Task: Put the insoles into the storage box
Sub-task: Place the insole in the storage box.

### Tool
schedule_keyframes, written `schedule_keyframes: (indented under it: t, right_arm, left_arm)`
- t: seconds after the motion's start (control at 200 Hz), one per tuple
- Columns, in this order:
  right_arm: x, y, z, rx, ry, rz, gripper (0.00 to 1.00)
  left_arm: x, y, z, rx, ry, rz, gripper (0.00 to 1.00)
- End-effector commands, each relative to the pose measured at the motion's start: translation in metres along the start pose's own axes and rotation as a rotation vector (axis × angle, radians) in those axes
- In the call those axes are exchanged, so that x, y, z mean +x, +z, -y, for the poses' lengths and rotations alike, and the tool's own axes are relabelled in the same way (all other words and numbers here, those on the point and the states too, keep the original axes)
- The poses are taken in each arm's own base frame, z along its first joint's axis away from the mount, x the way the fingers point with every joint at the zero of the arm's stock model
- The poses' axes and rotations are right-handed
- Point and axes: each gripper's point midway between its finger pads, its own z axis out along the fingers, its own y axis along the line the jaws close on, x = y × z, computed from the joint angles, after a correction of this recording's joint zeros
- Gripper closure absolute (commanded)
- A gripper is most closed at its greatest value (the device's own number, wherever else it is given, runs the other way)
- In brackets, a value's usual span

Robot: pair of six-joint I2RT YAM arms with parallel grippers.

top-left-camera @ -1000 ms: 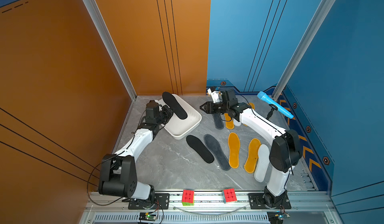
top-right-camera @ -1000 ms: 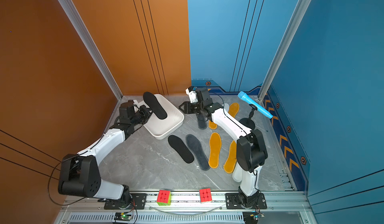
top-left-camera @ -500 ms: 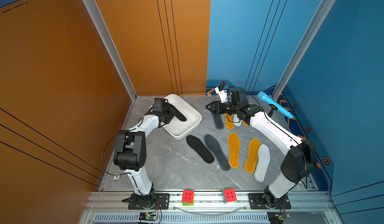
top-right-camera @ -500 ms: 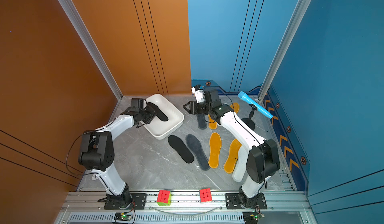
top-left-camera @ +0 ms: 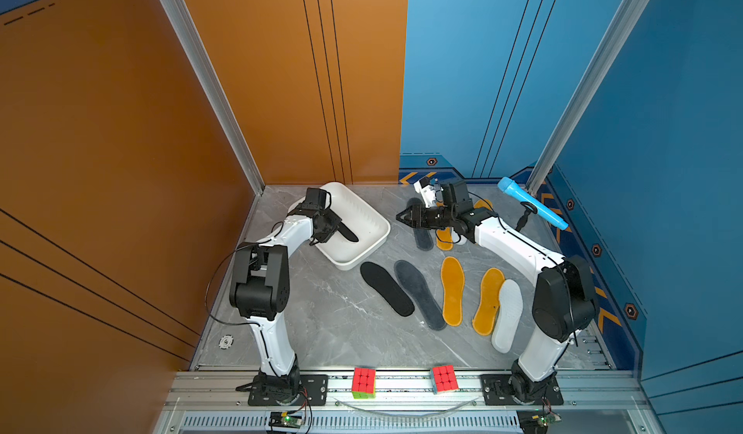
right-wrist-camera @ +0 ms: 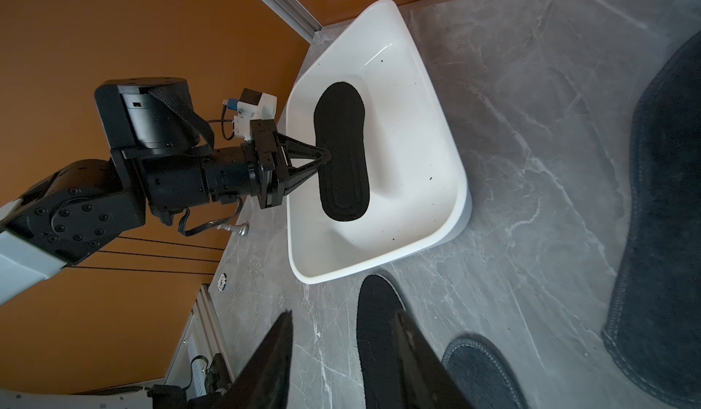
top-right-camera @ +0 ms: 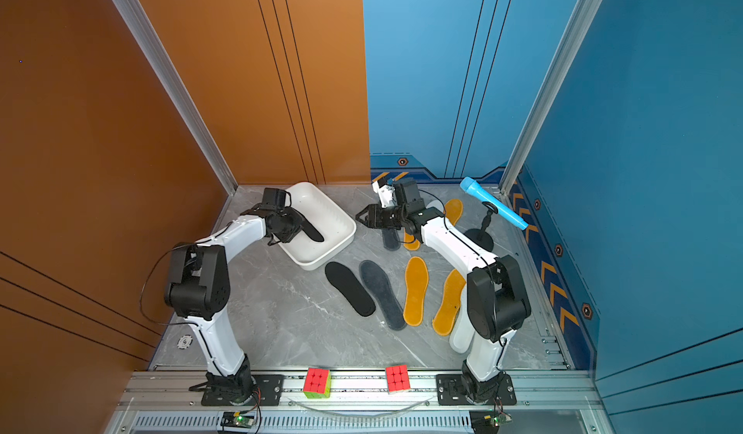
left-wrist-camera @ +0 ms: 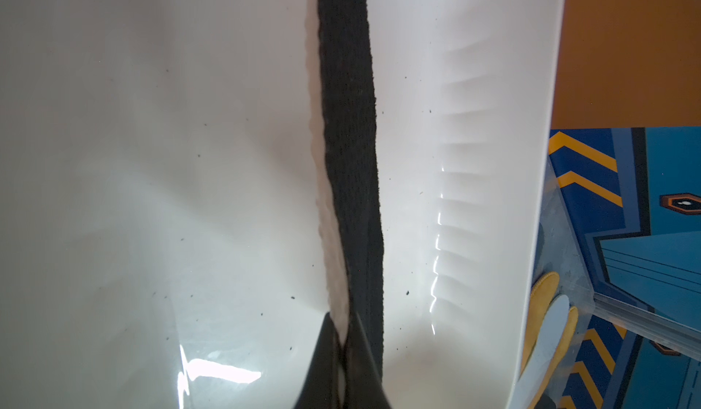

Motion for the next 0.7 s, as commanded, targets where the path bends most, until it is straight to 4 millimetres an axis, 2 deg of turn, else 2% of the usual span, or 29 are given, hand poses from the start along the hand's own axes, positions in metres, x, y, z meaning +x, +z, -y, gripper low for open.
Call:
schedule_keyframes:
  t: [0.0, 0.345, 0.636, 0.696]
  right_arm:
    - [-0.003, 0.001, -0.006, -0.041, 0.003, 0.014, 0.55]
    - [0.004, 0.000, 0.002, -0.023, 0.017, 0.005, 0.55]
    - [0.010, 0.003, 0.008, -0.015, 0.042, 0.000, 0.55]
    - [0.010, 0.004, 0.008, -0.021, 0.047, 0.001, 0.55]
  left_arm:
    - [0.000, 0.003, -0.011, -0.052, 0.017, -0.012, 1.00]
    - [0.012, 0.009, -0.027, -0.055, 0.010, -0.070, 1.00]
    - [0.009, 0.008, -0.034, -0.033, 0.017, -0.108, 1.00]
    - [0.009, 0.008, -0.034, -0.033, 0.022, -0.112, 0.93]
